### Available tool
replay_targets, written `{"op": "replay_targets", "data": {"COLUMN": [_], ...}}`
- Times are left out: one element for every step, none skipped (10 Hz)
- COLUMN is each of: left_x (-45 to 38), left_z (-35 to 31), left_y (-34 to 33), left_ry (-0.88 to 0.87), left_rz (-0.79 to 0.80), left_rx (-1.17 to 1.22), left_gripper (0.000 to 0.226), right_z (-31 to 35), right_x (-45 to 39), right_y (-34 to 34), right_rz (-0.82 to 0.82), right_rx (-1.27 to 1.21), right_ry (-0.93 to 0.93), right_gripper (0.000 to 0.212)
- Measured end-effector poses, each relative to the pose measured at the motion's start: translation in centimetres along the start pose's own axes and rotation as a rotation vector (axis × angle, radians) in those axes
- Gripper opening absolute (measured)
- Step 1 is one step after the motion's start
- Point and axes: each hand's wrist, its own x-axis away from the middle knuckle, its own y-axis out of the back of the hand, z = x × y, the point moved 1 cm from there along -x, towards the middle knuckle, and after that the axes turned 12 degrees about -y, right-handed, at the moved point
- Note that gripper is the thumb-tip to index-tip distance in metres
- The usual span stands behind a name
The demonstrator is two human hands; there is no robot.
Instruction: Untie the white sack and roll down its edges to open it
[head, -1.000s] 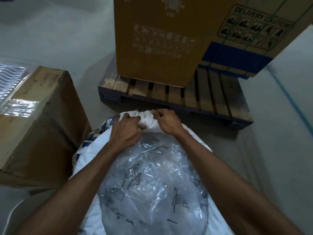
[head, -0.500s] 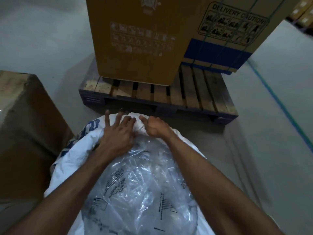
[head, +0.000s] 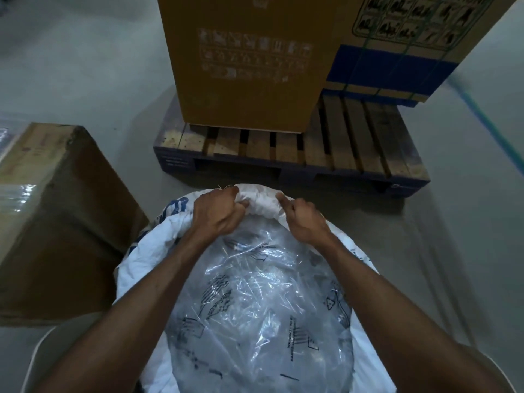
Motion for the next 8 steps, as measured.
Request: {"op": "replay_targets", "data": {"left_x": [-0.1,0.2,1.0,2.3,3.5,4.8,7.0,10.4], "left_z": [0.1,0.3,0.8,0.8,0.4,-0.4,-1.5,-3.2], "left_y": [-0.3,-0.5,-0.7,-0.7,-0.4,0.7,2.2,3.2], "left_ry": [-0.029,-0.114,-0.18,-0.206,-0.24,-0.242,-0.231,-0.204], "left_rz": [0.014,0.021,0.074,0.032,-0.04,-0.093,-0.123,-0.117], "left_rx": [-0.004,-0.08,-0.14,-0.136,-0.146,-0.107,-0.091,-0.056], "left_gripper": [0.04,0.046,0.056,0.067,0.068,0.066,0.065,0.066], "right_z": [0.4,0.2,-0.3,-0.6,-0.4,-0.7,-1.8,-4.0], "right_x": [-1.2,-1.5,-1.1,0.1,1.9,4.4,7.8,12.0], "right_y": [0.6,1.1,0.5,0.1,0.3,1.5,2.3,3.1], "right_rz": [0.172,0.209,0.155,0.027,-0.159,-0.316,-0.415,-0.427], "right_rx": [-0.093,-0.11,-0.134,-0.116,-0.019,0.039,0.025,0.131], "right_ry": [-0.045,-0.051,-0.028,0.005,0.077,0.155,0.232,0.259], "right_gripper": [0.083,0.08,0.085,0.078,0.067,0.063,0.055,0.05]}}
